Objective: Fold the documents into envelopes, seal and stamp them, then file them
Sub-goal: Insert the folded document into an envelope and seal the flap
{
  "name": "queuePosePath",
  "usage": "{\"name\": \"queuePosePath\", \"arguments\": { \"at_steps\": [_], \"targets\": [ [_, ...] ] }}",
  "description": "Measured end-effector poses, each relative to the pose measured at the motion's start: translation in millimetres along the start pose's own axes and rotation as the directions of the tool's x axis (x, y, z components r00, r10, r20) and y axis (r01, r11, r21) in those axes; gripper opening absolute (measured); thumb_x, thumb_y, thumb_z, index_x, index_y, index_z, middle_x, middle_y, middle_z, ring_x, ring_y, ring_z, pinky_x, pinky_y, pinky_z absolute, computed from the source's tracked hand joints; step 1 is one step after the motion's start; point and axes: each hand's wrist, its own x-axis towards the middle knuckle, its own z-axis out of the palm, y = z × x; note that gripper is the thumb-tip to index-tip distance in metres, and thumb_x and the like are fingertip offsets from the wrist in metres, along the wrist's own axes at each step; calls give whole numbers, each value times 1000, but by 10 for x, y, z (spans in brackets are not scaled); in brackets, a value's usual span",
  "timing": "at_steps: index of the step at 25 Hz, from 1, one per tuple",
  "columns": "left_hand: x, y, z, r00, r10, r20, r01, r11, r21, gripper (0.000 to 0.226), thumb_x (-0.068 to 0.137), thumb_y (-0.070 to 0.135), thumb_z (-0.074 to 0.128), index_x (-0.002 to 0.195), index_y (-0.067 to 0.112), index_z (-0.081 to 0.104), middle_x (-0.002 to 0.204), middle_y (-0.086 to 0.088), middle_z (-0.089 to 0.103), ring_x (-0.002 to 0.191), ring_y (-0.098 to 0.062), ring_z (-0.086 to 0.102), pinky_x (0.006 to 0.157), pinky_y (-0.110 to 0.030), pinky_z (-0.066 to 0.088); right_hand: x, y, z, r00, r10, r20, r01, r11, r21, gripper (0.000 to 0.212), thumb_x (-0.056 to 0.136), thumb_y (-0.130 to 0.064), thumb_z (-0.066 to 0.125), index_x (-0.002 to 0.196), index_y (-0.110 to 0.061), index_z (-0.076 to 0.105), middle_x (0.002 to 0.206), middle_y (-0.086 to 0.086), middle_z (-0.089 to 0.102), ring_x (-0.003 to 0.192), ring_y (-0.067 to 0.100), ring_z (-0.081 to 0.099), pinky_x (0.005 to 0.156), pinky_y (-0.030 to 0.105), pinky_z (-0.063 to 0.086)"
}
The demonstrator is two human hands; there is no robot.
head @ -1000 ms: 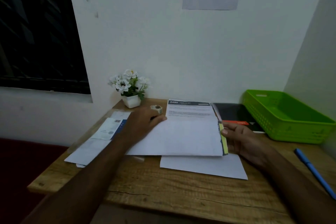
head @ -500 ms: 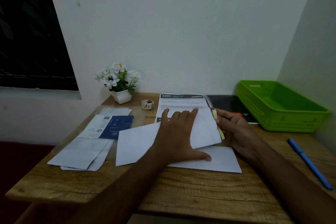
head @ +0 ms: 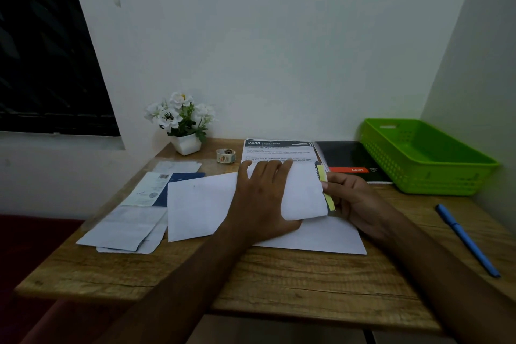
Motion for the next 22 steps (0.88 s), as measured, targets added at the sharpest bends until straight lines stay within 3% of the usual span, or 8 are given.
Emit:
{"name": "queuePosePath", "arguments": {
  "at_steps": [4, 7, 11, 15, 22],
  "targets": [
    [17, 8, -48, 998, 31, -60, -32, 999, -9, 93, 63, 64, 68, 137, 13, 43, 130, -8, 55, 119, -24, 51, 108, -52, 30, 19, 44, -14, 998, -45, -51, 41, 996, -80, 23, 76, -17, 69, 97, -12, 75, 106, 17, 73, 86, 22, 73, 70, 31, 61],
    [2, 14, -58, 996, 44, -83, -46, 999, -15, 93, 63, 63, 70, 136, 11, 45, 129, -9, 56, 118, -25, 52, 106, -51, 32, 12, 60, 6, 990, -131, -55, 122, 982, -145, 27, 75, -19, 71, 102, -15, 74, 107, 14, 73, 93, 25, 72, 72, 33, 61],
    [6, 25, -47, 996, 53, -72, -54, 998, -15, 93, 63, 63, 70, 136, 11, 45, 129, -9, 56, 118, -25, 52, 105, -49, 31, 22, 81, 54, 974, -225, -10, 217, 950, -225, 35, 80, 1, 69, 110, -18, 69, 105, 3, 75, 96, 19, 72, 69, 24, 58],
    [6, 54, -28, 994, 82, -74, -84, 996, -32, 94, 61, 63, 72, 135, 11, 46, 128, -10, 57, 116, -26, 53, 103, -48, 33, 38, 107, 73, 981, -191, -43, 168, 933, -318, 30, 83, -3, 68, 105, -23, 67, 94, -12, 76, 89, 8, 72, 65, 17, 55],
    [5, 40, -42, 994, 92, -58, -89, 995, 42, 98, 61, 65, 68, 138, 11, 43, 127, -9, 56, 115, -25, 52, 103, -48, 32, 15, 94, 88, 978, -208, -28, 189, 930, -316, 32, 76, 0, 72, 96, -24, 71, 97, 0, 76, 89, 17, 73, 68, 24, 59]
  ]
}}
